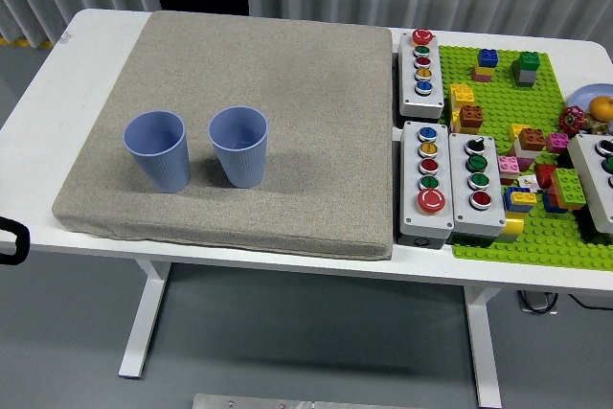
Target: Pick cup pour cup place
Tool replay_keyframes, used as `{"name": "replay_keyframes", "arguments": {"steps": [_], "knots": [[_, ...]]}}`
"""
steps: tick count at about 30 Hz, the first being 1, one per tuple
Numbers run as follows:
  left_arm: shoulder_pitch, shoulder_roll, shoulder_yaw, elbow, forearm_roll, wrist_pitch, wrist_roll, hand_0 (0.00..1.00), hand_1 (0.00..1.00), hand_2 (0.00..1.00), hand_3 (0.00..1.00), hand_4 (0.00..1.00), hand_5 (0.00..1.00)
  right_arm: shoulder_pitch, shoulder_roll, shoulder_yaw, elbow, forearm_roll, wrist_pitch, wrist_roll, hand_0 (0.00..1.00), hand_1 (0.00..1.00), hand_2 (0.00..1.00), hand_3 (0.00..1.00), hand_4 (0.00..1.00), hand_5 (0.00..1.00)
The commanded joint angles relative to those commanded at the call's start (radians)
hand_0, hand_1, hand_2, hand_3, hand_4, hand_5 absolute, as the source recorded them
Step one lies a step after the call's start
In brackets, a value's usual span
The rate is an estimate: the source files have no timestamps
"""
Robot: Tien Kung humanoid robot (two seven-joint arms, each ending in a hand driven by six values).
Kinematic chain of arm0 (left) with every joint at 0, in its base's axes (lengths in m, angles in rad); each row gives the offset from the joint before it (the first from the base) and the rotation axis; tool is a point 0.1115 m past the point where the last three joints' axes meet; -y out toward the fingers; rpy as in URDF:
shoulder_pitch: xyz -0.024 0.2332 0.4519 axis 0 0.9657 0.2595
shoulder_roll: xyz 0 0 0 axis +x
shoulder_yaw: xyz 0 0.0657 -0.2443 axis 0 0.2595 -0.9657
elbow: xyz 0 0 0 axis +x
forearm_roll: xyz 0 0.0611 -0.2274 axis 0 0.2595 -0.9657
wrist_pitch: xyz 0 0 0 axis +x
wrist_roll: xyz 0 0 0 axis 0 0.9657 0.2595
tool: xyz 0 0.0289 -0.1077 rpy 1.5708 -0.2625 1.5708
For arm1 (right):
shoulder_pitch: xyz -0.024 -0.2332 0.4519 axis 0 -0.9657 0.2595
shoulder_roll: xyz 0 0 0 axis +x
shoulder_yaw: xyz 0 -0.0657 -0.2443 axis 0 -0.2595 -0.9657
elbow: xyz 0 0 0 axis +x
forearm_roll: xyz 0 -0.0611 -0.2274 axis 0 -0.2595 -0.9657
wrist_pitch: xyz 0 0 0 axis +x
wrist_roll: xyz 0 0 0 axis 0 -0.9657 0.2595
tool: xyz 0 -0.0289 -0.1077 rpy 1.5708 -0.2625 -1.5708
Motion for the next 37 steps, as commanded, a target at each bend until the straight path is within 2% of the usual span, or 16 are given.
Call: {"name": "replay_keyframes", "arguments": {"steps": [4, 18, 37], "knots": [[0.007, -0.012, 0.001, -0.008, 0.011, 0.001, 0.001, 0.875, 0.858, 0.935, 0.934, 0.803, 0.998, -0.004, -0.001, 0.009, 0.0, -0.012, 0.003, -0.003, 0.705, 0.632, 0.587, 0.576, 0.002, 0.115], [0.012, -0.027, 0.003, -0.018, 0.046, 0.012, 0.009, 0.876, 0.857, 0.933, 0.934, 0.802, 0.998, -0.002, -0.001, 0.013, 0.0, -0.028, 0.005, -0.005, 0.706, 0.632, 0.587, 0.576, 0.002, 0.118], [0.008, -0.025, 0.003, -0.042, 0.061, 0.021, 0.014, 0.872, 0.856, 0.932, 0.932, 0.801, 0.998, 0.002, -0.002, 0.013, 0.0, -0.027, -0.001, -0.005, 0.706, 0.632, 0.586, 0.576, 0.002, 0.12]]}}
